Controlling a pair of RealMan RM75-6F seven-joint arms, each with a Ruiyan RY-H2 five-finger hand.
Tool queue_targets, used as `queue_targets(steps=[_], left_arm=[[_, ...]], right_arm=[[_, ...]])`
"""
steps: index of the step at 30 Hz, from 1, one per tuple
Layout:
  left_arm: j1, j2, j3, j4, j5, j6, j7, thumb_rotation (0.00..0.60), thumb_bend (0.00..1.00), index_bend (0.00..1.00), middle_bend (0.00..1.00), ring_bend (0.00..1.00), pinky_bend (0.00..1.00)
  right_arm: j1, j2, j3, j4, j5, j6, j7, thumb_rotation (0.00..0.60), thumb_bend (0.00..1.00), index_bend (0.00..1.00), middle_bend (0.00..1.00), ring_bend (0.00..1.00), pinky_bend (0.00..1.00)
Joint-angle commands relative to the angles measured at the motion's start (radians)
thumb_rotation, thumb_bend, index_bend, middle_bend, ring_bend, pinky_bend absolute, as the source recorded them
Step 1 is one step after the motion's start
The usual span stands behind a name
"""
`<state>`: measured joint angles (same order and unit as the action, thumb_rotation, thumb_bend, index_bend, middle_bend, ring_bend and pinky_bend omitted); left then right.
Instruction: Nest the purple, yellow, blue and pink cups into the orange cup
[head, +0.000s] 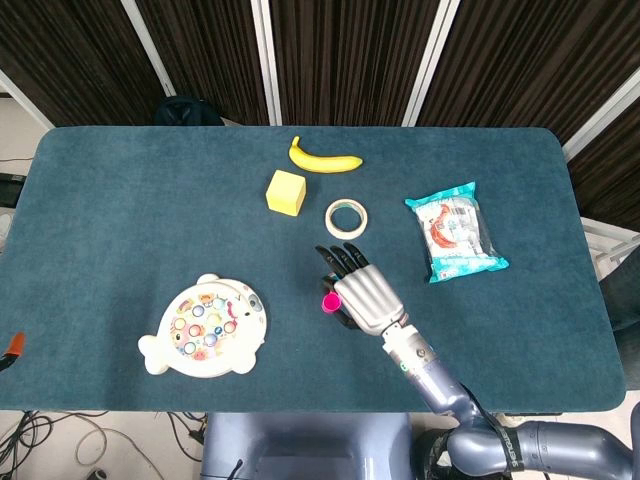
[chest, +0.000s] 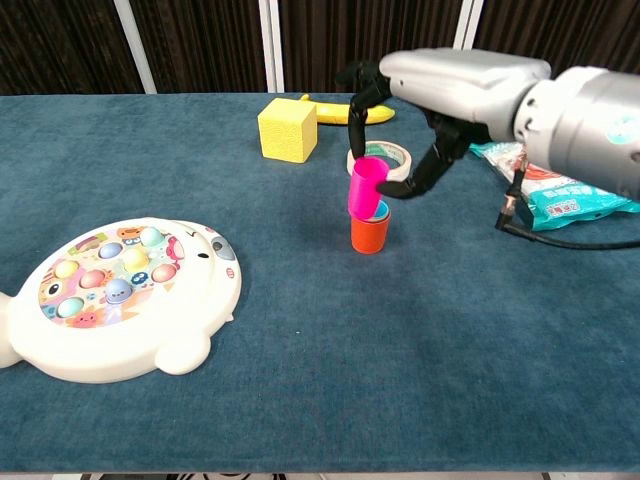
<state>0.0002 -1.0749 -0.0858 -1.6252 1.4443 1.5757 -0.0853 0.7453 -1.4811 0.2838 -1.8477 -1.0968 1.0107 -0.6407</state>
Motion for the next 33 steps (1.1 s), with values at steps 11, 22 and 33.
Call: queue_targets(steps=[11,22,33], left_arm=[[0.0,0.0,-0.003,0.0,-0.004,-0.001,-0.005,0.6,0.3,0.04,0.05,0.0,0.0],[-0.001,-0.001,-0.003,0.001,-0.005,-0.002,-0.007,0.6,0.3,0.04,0.05,0.0,0.0],[-0.002,-0.002,-0.001,0.002,-0.003,-0.004,-0.002,0.6,0.3,0.04,0.05,0.0,0.0]], right_arm=[[0.135,-0.071,0.064,0.161,0.184,-0.027,-0.06,0.6,0.4,0.51,0.0,0.09,0.09],[0.164,-0.103,0.045,0.238,0.241,-0.016,-0.04,0.6,0.4,0.51,0.0,0.09,0.09],[0.155,-0.084,0.007,0.227,0.237,-0.001,-0.01,0.6,0.4,0.5,0.0,0.09,0.09]])
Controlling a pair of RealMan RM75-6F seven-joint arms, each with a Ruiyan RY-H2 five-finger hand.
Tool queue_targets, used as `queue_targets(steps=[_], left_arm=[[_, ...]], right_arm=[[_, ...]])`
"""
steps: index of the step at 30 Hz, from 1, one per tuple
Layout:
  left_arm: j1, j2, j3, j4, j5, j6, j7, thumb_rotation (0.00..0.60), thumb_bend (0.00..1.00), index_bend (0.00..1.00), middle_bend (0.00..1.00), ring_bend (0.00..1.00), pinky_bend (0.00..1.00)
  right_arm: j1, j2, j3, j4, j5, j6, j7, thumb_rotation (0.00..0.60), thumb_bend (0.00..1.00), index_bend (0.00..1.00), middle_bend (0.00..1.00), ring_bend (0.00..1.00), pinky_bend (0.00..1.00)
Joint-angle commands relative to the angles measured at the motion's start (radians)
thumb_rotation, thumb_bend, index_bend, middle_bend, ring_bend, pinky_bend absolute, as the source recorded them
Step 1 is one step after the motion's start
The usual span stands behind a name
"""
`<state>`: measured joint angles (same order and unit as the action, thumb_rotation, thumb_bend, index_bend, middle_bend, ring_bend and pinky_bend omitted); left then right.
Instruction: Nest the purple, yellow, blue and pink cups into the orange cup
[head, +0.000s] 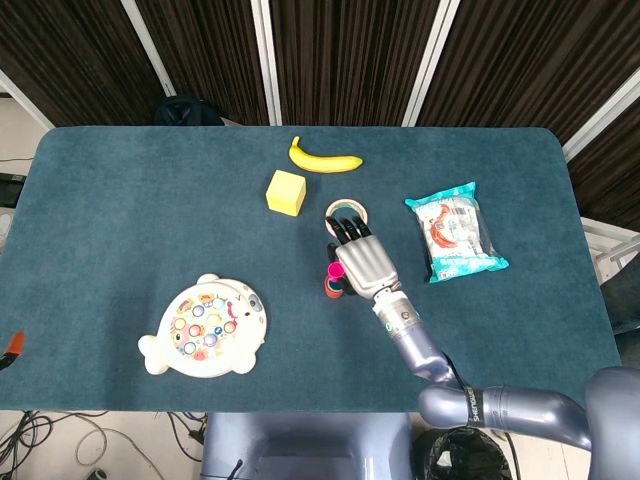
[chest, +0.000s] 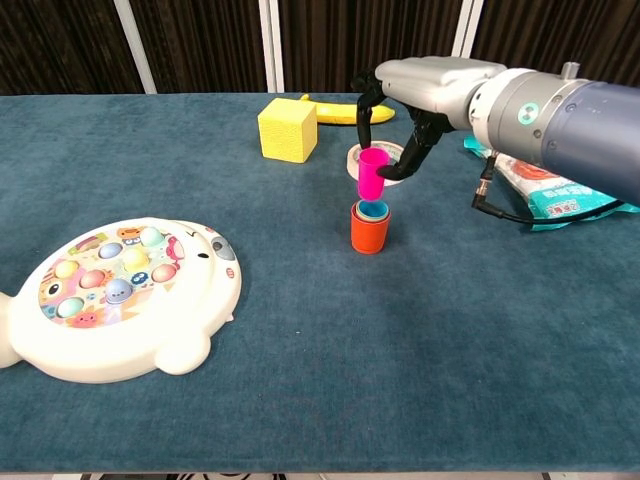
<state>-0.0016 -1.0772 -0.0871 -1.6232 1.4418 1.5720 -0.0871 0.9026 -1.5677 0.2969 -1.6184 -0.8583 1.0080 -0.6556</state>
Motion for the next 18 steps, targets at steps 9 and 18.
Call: queue_targets(steps=[9,18], left_arm=[[0.0,-0.001,0.001,0.0,-0.001,-0.002,0.001,0.6,0.3,0.04,0.05,0.0,0.0],[0.0,-0.001,0.001,0.0,-0.002,-0.002,0.004,0.6,0.3,0.04,0.05,0.0,0.0]], right_arm=[[-0.012,0.003,-0.028,-0.001,-0.008,0.016,0.036,0.6,0.4,0.51,0.0,0.09,0.09],[-0.013,-0.005,-0.043,0.013,-0.016,0.017,0.057,0.6,0.4,0.51,0.0,0.09,0.09]])
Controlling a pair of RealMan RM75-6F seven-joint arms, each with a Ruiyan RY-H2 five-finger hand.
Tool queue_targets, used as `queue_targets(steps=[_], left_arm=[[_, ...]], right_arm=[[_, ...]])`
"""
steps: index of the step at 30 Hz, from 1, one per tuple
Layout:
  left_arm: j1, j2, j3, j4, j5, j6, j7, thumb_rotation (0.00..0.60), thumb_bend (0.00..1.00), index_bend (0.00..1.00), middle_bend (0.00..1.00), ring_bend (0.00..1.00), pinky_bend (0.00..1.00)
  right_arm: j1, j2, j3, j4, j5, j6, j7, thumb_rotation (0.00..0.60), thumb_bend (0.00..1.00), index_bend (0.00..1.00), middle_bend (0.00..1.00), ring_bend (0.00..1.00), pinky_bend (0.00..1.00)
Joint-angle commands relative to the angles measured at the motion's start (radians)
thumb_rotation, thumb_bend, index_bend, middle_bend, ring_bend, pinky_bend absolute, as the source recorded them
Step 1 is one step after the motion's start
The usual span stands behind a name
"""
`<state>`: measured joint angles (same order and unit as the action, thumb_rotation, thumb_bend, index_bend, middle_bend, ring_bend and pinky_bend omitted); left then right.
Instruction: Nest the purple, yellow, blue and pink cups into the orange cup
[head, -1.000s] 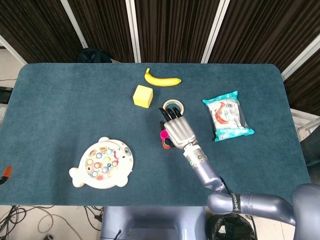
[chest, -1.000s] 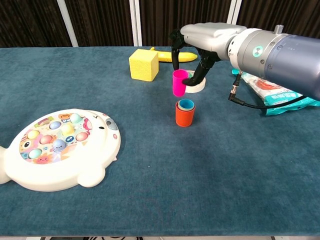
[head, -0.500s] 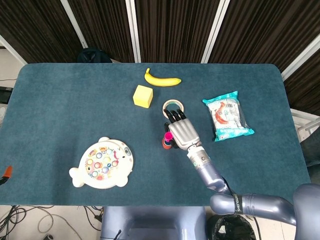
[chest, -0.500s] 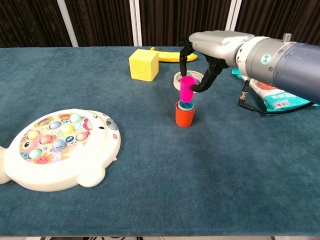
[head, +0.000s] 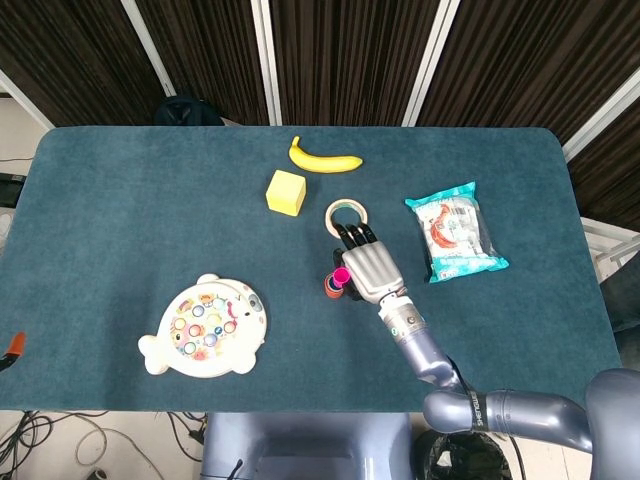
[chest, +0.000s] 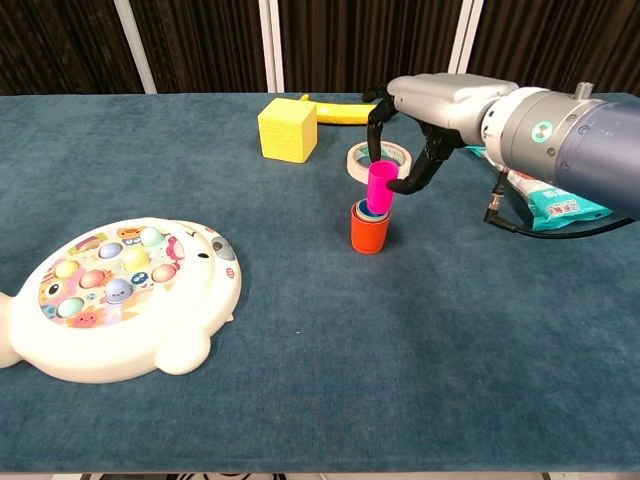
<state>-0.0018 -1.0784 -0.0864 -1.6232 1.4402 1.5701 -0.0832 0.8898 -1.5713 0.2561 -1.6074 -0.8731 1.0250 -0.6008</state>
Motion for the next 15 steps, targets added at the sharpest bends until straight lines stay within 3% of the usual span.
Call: queue_targets(steps=[1,9,15], left_arm=[[0.0,0.0,0.0,0.0,0.0,0.0,0.0,0.6,0.3,0.04,0.05,0.0,0.0],[0.0,0.0,0.0,0.001,-0.001,-0.001,0.001,0.6,0.3,0.04,0.05,0.0,0.0],[0.0,0.0,-0.001,0.001,-0.002,-0.001,0.0,0.6,0.3,0.04,0.05,0.0,0.0]], right_arm=[[0.0,-0.003,-0.003,0.003,-0.001,0.001,0.004,0.6,0.4,0.51,0.0,0.09,0.09],[0.001,-0.015,-0.02,0.018,-0.006,0.0,0.009,0.6,0.4,0.48,0.0,0.09,0.09],[0.004,-0.022,-0.027,0.021,-0.003,0.0,0.005,0.6,0.4,0.22,0.0,0.09,0.09]])
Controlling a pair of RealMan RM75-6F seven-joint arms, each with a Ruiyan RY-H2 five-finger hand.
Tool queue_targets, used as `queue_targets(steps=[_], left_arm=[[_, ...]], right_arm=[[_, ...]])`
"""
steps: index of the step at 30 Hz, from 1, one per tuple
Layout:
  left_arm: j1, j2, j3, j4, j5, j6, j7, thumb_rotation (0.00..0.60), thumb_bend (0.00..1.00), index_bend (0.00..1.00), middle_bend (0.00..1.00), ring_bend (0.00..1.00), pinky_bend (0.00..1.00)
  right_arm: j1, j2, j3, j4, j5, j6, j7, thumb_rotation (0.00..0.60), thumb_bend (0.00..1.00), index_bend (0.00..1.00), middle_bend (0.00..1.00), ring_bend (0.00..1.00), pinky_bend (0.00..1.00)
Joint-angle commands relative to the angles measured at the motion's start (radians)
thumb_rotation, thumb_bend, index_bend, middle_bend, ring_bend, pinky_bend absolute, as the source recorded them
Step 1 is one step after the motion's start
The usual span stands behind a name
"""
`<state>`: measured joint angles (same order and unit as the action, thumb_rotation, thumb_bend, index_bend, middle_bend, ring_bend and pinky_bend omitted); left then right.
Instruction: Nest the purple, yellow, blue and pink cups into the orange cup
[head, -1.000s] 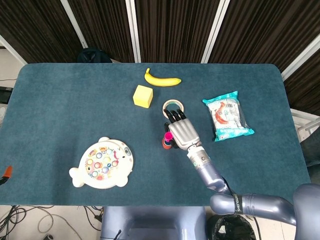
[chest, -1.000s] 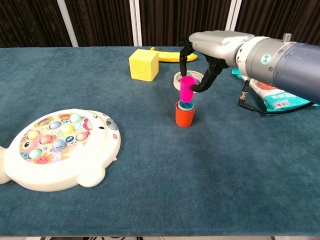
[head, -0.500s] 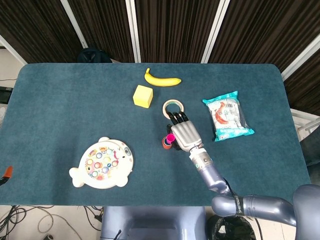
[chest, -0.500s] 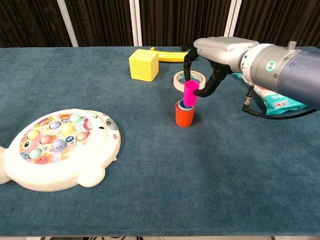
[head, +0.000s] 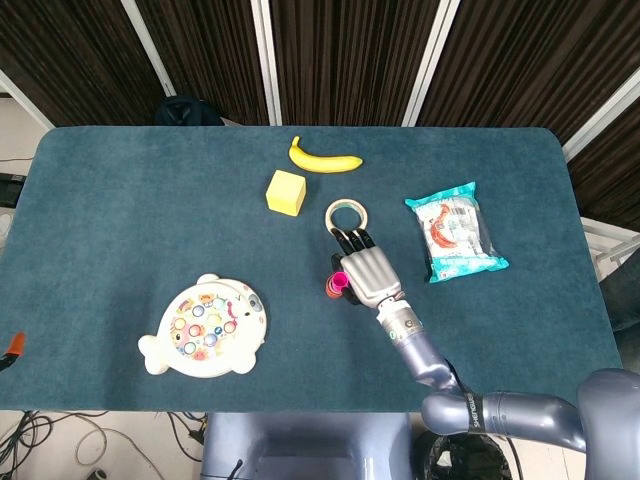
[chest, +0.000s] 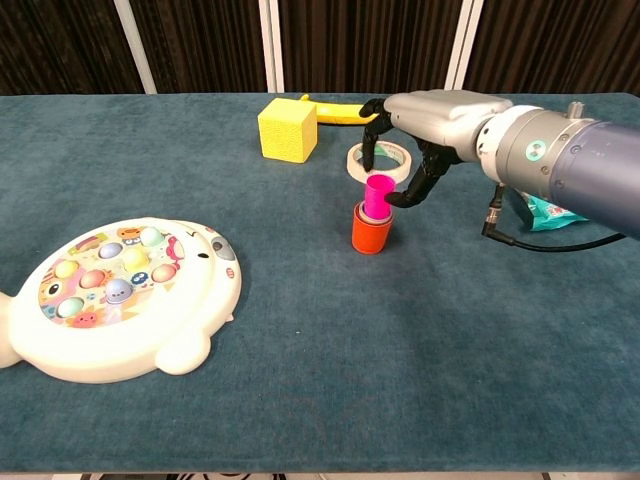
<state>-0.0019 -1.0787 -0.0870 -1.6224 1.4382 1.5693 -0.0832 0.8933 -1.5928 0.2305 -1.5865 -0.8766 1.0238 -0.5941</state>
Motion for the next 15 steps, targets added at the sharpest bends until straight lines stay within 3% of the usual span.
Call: queue_targets(steps=[1,7,15], left_arm=[[0.0,0.0,0.0,0.0,0.0,-0.001,0.0,0.6,0.3,0.04,0.05,0.0,0.0],[0.0,0.0,0.0,0.0,0.001,0.0,-0.001,0.6,0.3,0.04,0.05,0.0,0.0],[-0.001,0.0,0.001,0.001,0.003,-0.002,0.0,0.6,0.3,0.04,0.05,0.0,0.0]], right_arm=[[0.001,-0.001,-0.002,0.0,0.0,0.002,-0.004,0.6,0.4,0.18,0.0,0.08,0.09],[0.002,0.0,-0.004,-0.008,0.006,0.01,-0.012,0.6,0.4,0.04,0.0,0.06,0.09],[-0.036,0.066,-0.001,-0.095,-0.036,0.093,-0.012,0.6,0.4,0.03,0.0,0.04,0.09]])
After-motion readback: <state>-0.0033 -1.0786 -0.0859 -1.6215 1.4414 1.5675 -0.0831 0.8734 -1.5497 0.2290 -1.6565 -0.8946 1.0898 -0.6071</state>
